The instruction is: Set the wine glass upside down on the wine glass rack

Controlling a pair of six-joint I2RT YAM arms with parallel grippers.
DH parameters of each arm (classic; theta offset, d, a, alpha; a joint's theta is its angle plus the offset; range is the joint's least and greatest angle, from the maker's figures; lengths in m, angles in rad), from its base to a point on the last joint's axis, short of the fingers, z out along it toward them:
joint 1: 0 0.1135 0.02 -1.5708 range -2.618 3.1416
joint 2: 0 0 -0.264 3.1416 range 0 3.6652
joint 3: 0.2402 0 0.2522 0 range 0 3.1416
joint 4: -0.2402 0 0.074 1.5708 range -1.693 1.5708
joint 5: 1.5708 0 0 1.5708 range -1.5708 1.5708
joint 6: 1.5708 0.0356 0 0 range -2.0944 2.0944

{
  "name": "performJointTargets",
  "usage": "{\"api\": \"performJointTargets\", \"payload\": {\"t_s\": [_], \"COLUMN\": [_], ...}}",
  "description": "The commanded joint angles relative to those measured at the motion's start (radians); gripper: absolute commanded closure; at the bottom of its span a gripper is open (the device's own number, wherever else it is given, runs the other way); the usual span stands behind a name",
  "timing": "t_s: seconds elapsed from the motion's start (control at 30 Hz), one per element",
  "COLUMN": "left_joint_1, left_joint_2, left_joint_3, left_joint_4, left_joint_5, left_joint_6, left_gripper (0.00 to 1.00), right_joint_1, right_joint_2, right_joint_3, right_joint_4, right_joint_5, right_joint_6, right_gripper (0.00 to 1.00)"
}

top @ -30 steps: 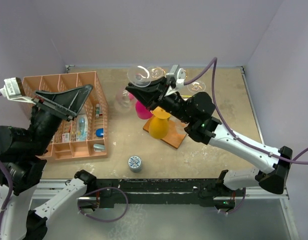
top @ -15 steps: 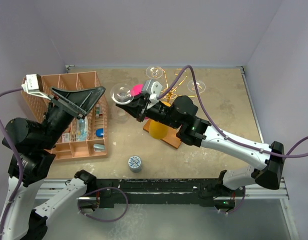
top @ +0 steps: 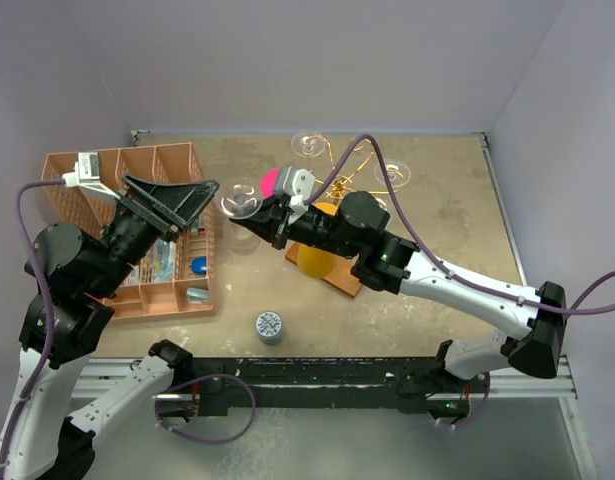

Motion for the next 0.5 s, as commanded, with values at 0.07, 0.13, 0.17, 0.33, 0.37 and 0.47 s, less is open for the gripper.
{"api": "performJointTargets", "payload": {"t_s": [0.07,0.13,0.17,0.33,0.37,0.47], "left_joint_1": [0.005,0.005,0.005,0.005,0.005,0.005], "left_joint_2": [0.022,0.024,0.023,0.029,0.029,0.027], "left_joint_3": [0.014,0.020,0.021,0.016,0.015,0.011], "left_joint_4": [-0.001,-0.003,-0.004,-0.007,-0.005,0.000], "left_joint_5": [0.035,0.029,0.030,0.043,0.046,0.047], "left_joint_6": [-0.033,-0.039,-0.040,-0.049,-0.050,-0.043], "left_gripper": [0.54,0.58,0.60,0.70,0.72,0.83], "right_joint_1": [0.006,0.006,0.006,0.007,0.006,0.006], "right_joint_2": [-0.014,-0.009,-0.006,0.007,0.009,0.013], "right_joint_3": [0.075,0.079,0.084,0.100,0.102,0.103], "right_joint_4": [0.077,0.079,0.082,0.083,0.083,0.089], "right_joint_5": [-0.031,-0.033,-0.033,-0.047,-0.050,-0.052], "right_joint_6": [-0.032,-0.040,-0.045,-0.052,-0.052,-0.055], "right_gripper": [1.00,1.00,1.00,1.00,1.00,1.00]}}
